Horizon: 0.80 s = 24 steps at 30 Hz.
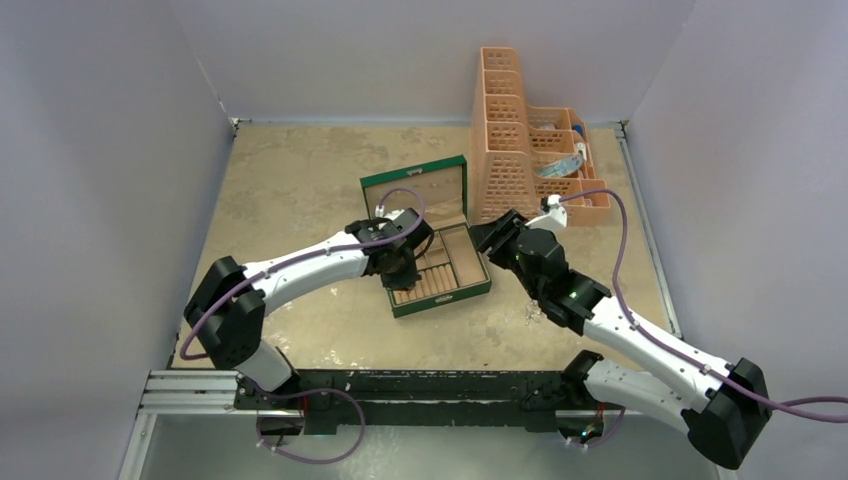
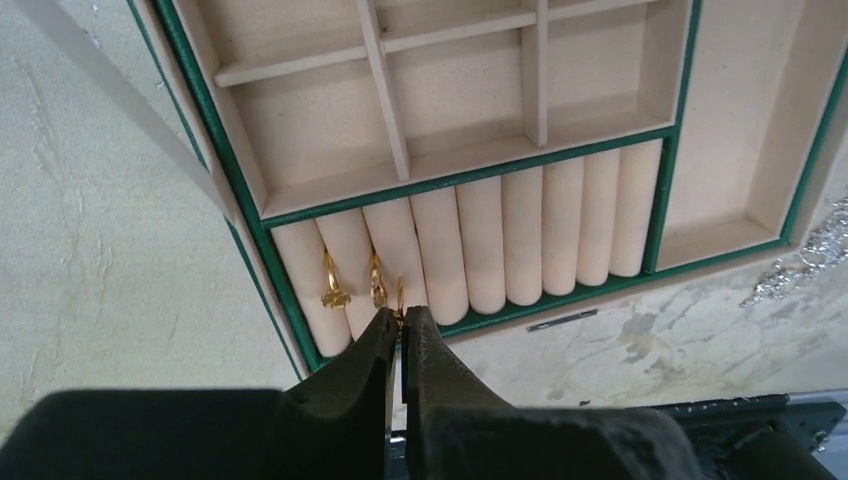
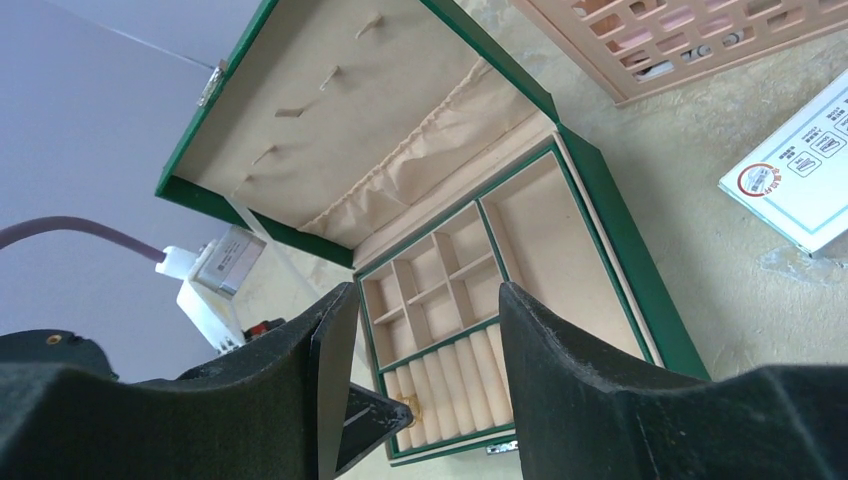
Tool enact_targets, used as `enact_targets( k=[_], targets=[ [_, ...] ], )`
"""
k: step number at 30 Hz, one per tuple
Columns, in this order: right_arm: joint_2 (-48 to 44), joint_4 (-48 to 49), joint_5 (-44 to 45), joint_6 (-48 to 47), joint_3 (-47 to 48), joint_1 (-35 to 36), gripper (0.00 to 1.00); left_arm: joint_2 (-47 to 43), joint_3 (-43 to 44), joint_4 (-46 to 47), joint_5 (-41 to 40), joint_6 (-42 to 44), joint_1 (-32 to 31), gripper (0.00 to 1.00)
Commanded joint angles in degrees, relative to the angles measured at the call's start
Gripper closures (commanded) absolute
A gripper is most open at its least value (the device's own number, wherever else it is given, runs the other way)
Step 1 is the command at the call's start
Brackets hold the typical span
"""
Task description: Organize the mixed jewelry
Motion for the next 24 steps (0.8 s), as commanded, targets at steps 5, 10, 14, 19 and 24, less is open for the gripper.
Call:
enact_targets(
  k=[5, 10, 14, 19, 24],
  targets=[
    [0.3, 0.6, 1.8, 1.5, -0.3, 0.1, 0.44, 1.6, 3.3, 2.9, -1.2, 0.0, -0.5, 1.00],
    [0.5, 0.7, 1.6, 1.6, -0.5, 0.1, 0.44, 1.8, 3.6, 2.9, -1.7, -0.6, -0.5, 1.00],
    [0.6, 0.7, 1.5, 1.7, -0.6, 0.1, 0.44, 2.4, 3.2, 2.4, -2.2, -1.5, -0.5, 1.00],
    [0.6, 0.6, 1.4, 1.7, -0.8, 0.1, 0.44, 3.6, 2.8, 2.2, -3.0, -2.5, -0.5, 1.00],
    [0.3, 0.5, 1.1, 1.8, -1.1, 0.1, 0.44, 4.7, 1.8, 4.0, -3.0, -2.8, -0.6, 1.00]
  ],
)
